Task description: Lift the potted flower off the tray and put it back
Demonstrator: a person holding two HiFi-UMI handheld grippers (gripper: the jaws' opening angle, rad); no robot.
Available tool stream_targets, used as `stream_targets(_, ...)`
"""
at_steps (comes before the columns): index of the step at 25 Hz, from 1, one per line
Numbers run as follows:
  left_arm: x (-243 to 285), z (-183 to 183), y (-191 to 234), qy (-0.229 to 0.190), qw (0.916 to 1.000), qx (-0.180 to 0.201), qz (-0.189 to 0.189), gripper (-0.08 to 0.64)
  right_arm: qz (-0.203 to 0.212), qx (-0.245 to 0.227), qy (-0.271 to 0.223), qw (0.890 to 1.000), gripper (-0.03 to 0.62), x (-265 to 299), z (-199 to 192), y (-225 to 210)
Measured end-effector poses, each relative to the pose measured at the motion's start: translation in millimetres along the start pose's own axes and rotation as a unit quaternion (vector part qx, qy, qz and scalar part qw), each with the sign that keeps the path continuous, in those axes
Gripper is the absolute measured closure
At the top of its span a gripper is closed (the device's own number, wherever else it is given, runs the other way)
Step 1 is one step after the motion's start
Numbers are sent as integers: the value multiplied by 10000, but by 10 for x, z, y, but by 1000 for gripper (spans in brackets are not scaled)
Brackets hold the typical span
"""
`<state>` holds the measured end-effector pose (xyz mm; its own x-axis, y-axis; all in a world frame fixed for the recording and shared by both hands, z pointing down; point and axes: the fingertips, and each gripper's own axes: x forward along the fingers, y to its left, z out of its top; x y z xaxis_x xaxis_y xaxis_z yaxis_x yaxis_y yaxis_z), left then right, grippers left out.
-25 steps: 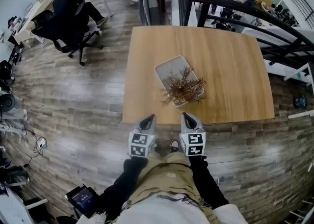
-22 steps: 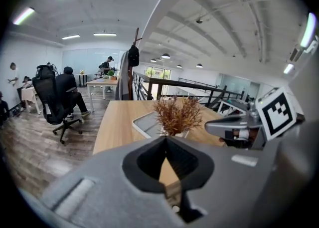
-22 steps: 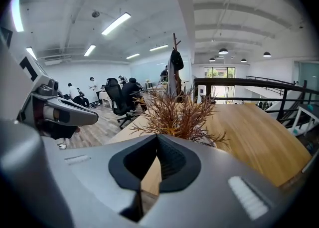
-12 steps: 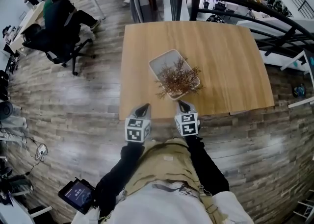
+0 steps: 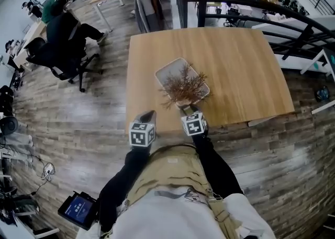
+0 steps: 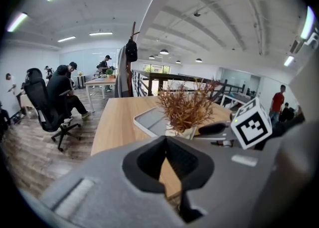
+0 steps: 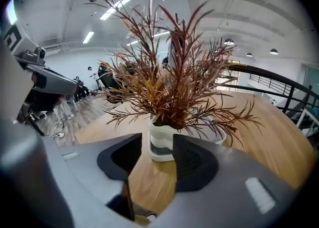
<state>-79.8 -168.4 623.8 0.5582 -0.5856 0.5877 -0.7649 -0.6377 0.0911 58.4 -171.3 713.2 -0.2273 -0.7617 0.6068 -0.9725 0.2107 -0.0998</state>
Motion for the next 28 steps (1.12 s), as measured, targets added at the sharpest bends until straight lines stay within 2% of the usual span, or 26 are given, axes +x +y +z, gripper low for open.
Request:
stream_targets(3, 118, -166, -78, 157, 9998, -110, 80, 557, -16, 80, 142, 9999, 339, 53, -115, -134)
stream_targets(7, 218, -352, -148, 446, 9988, -162, 149, 558, 48, 115, 220, 9997, 289, 94, -197, -195)
stream_targets(12, 283, -371, -166, 581, 9981, -184, 105, 558, 174, 97, 388, 9990, 226, 207, -286, -181)
stream_targets(20, 322, -250, -123, 633, 9977, -196, 152, 557, 281, 69, 422, 9987, 154, 399, -167, -243)
stream_targets(28, 311, -220, -56, 689, 9969, -266, 266, 558, 445, -7, 488, 9978, 134, 599, -24, -283)
